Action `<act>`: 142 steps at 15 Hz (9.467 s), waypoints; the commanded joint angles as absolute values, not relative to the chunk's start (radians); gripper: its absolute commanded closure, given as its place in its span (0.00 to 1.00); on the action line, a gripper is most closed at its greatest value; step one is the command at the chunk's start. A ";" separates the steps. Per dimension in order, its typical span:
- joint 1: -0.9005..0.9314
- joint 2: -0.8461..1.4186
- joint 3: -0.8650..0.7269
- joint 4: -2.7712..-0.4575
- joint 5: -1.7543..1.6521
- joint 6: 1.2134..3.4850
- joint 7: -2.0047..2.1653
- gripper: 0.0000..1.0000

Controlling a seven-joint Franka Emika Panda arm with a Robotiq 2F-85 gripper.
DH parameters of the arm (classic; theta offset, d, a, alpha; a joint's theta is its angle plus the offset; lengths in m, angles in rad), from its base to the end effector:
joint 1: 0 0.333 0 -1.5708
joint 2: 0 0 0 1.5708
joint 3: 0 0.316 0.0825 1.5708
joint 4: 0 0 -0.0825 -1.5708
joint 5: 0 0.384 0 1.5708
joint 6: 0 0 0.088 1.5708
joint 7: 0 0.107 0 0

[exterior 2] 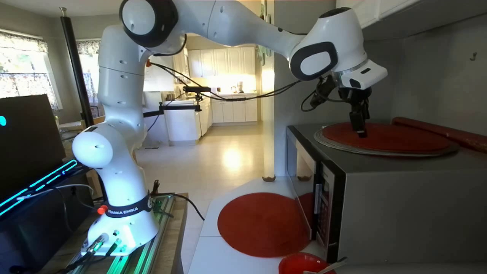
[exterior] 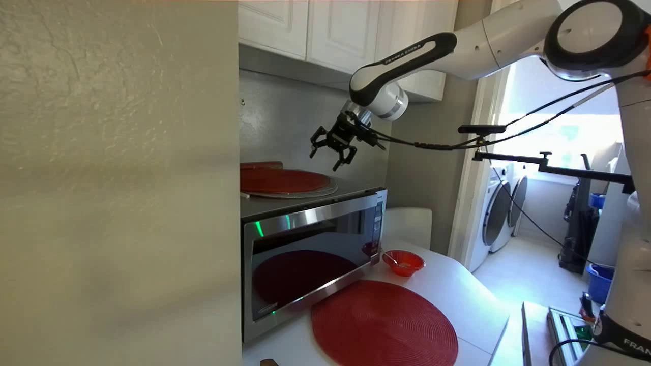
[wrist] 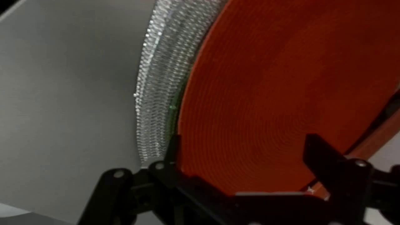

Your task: Put the orange object on the counter on top of the other orange object

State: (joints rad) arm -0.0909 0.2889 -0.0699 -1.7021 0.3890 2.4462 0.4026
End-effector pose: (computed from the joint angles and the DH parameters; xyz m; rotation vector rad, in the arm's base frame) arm 0.6714 -0.1037 0.4741 -2.5228 1.0641 -0.5781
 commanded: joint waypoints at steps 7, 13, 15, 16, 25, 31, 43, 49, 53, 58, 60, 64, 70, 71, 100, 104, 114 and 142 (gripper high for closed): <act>-0.143 0.511 -0.060 -1.373 0.483 2.335 0.423 0.00; -0.154 0.628 -0.065 -1.220 0.437 2.301 0.423 0.00; -0.159 0.655 -0.065 -1.181 0.427 2.289 0.423 0.00; -0.161 0.668 -0.067 -1.162 0.419 2.282 0.425 0.00; -0.176 0.734 -0.073 -1.055 0.368 2.218 0.427 0.00; -0.174 0.753 -0.073 -1.038 0.347 2.200 0.426 0.00; -0.161 0.756 -0.094 -1.015 0.277 2.192 0.425 0.00; -0.149 0.754 -0.099 -1.029 0.257 2.194 0.418 0.00; -0.147 0.758 -0.094 -1.026 0.240 2.184 0.417 0.00; -0.143 0.756 -0.092 -1.030 0.235 2.181 0.414 0.00; -0.136 0.752 -0.096 -1.040 0.239 2.187 0.411 0.00; -0.128 0.748 -0.093 -1.048 0.241 2.189 0.405 0.00; -0.121 0.747 -0.083 -1.056 0.238 2.189 0.399 0.00; -0.122 0.747 -0.083 -1.055 0.239 2.188 0.399 0.00; -0.130 0.743 -0.082 -1.080 0.264 2.181 0.401 1.00; -0.132 0.739 -0.081 -1.080 0.267 2.178 0.402 0.98; -0.128 0.411 -0.109 -1.420 0.237 2.028 0.382 0.98; -0.093 -0.251 -0.103 -2.405 0.007 2.004 -0.083 0.98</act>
State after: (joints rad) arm -0.1026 -0.2276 -0.1046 -2.3286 -0.0088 1.9005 -0.0733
